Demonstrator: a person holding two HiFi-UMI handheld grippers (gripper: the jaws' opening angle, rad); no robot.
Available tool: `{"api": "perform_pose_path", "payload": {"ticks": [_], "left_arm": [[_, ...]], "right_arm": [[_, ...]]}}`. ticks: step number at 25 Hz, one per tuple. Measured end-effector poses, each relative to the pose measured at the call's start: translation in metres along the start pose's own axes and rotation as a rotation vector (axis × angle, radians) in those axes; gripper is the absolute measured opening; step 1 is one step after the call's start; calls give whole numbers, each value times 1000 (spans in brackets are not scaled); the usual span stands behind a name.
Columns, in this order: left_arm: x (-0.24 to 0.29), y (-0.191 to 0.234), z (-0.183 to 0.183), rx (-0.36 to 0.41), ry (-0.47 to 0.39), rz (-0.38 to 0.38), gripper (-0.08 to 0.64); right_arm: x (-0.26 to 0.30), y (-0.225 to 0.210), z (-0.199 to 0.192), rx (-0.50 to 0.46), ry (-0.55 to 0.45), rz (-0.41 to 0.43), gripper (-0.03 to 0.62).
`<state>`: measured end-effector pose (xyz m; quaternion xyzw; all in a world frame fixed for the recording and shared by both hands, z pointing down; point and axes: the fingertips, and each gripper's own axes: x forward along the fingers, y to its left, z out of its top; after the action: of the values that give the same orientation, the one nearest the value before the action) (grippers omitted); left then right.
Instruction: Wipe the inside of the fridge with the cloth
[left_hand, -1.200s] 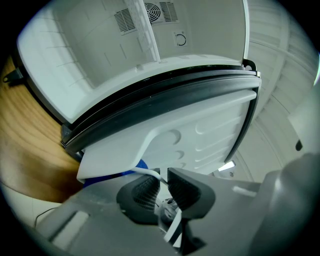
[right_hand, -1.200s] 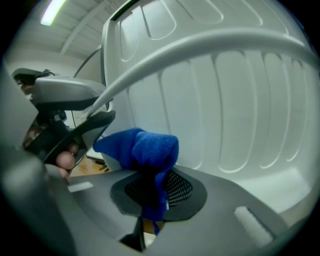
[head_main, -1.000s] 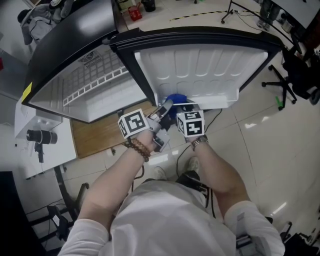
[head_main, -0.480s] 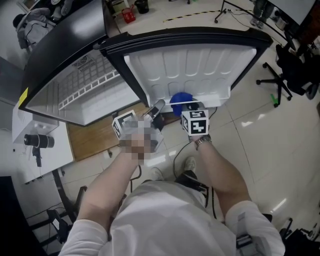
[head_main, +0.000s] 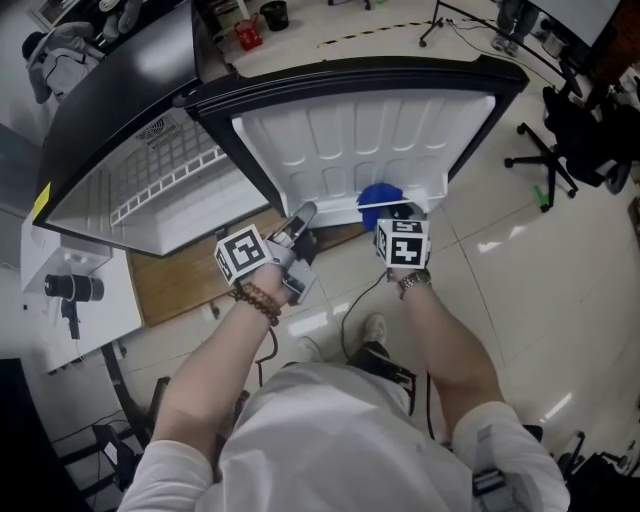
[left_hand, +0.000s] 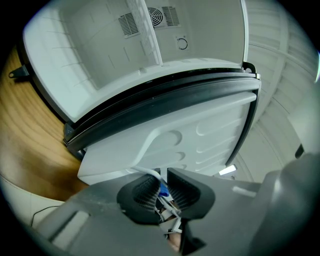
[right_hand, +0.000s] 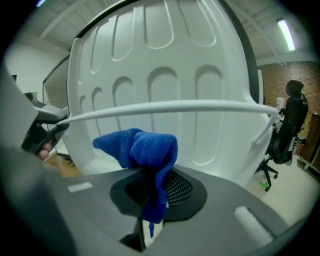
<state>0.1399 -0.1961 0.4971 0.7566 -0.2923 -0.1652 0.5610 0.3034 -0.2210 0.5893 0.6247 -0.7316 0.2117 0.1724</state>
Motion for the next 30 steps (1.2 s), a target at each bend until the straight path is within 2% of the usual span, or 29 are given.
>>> {"api": "perform_pose_path", "payload": {"ticks": [3,8,16,20,25,30], "left_arm": [[-1,3,0,-5,-6,17,35],[3,-4,2,4,-8,-19,35],[1,2,3,-10,-11,17,35],[1,1,3,-7,-4,9,34],[1,4,4,-16,0,19,34],[2,1,2,-13,18,-2,34]], "right_arm": [[-3,-17,-1,13,10,-51,38],[-7,-39,-1,39,18,-130,38],[-16,-57,1,84,11,-238,38],[-23,-70,-5,144,23,-309,38],[-31,-76,-4,195,3,-351,38],[-43,-87,-17,245,30,-414,38]]}}
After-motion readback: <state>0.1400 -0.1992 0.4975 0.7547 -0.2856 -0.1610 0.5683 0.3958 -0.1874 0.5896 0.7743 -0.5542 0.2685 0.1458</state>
